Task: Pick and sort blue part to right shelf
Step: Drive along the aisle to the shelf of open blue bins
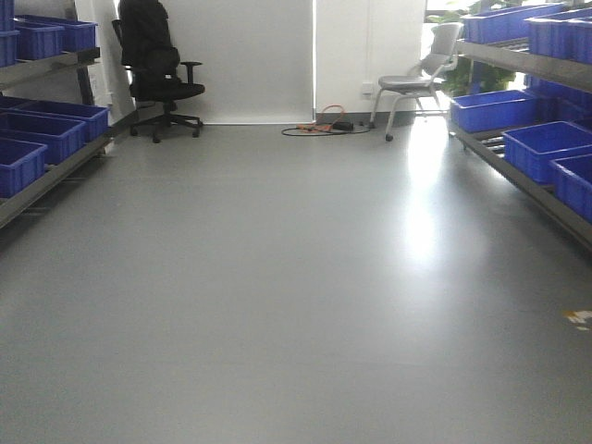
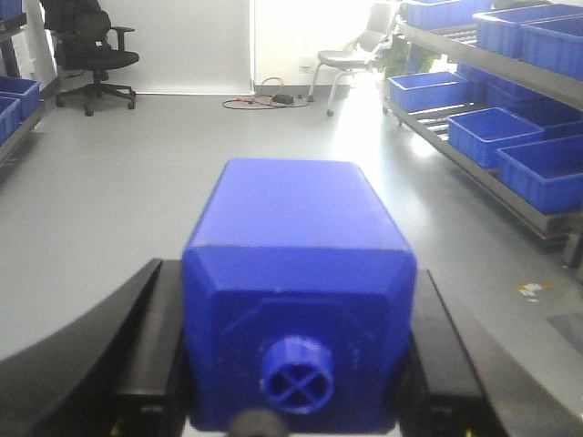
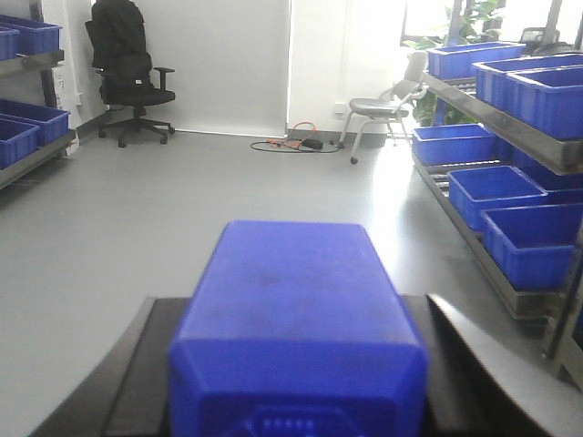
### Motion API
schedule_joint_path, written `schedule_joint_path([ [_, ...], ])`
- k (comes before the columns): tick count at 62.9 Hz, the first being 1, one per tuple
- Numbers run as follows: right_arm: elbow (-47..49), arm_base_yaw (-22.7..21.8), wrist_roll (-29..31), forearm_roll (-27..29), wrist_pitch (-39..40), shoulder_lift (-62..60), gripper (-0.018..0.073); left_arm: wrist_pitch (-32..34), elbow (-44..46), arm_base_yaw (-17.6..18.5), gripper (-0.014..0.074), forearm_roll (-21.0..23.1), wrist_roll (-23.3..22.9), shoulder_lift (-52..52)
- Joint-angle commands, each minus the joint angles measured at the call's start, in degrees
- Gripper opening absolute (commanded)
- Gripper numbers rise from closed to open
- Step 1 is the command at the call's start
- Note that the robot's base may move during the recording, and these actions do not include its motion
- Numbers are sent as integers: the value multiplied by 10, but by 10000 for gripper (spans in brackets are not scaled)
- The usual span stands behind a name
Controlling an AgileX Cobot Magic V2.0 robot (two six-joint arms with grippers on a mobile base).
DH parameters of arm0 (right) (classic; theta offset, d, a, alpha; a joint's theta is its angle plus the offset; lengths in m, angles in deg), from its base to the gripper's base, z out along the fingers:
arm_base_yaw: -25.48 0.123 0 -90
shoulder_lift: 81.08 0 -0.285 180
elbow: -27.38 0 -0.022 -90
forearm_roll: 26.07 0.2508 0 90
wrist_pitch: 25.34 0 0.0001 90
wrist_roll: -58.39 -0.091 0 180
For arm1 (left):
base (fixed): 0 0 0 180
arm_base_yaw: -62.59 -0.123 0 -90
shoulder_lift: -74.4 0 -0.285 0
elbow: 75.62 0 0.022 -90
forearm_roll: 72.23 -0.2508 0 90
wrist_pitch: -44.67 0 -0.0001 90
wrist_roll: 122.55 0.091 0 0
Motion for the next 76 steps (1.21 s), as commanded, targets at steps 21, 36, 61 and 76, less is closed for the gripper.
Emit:
schedule_joint_path([
  [21,18,-3,4,-5,53,5,414,51,16,-1,269,11,-2,-9],
  [36,18,-3,4,-5,53,5,414,51,16,-1,269,11,-2,-9],
  [61,18,-3,4,-5,53,5,414,51,16,-1,269,11,-2,-9],
  [76,18,-3,4,-5,53,5,414,51,16,-1,269,11,-2,-9],
])
